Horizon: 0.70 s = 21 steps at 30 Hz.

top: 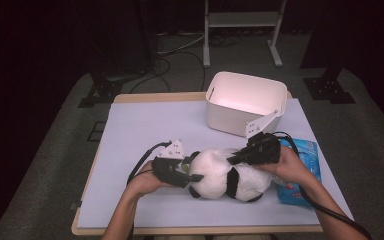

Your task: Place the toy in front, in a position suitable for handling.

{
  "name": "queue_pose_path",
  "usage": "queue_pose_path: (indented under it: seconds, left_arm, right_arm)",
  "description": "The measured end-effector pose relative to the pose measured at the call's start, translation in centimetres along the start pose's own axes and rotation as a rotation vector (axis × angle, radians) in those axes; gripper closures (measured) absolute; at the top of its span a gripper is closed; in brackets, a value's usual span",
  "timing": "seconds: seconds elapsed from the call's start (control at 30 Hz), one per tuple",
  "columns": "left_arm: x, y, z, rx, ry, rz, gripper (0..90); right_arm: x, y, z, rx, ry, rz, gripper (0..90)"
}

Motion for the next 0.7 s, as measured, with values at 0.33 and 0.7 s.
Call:
queue_pose_path:
  seconds: [0.33, 0.7]
  left_arm:
    - [-0.7, -0.1, 0.6, 0.059, 0.051, 0.065, 28.9]
    - [-0.9, 0.3, 0.7, 0.134, 0.078, 0.091, 10.5]
  right_arm:
    - [-0.4, 0.5, 2.4, -0.026, 0.013, -0.023, 86.1]
    - [-0.8, 1.8, 3.3, 0.008, 0.026, -0.046, 86.4]
Point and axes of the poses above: each handheld gripper's, and its own axes: x roughly backward along the jaws, z roughly out of its underside, y roughly to its left, the point moved 4 cm from there along -x, roughly forward along the jaws, and after that the axes turned 13 degrees about -z, right-handed, at the moved point
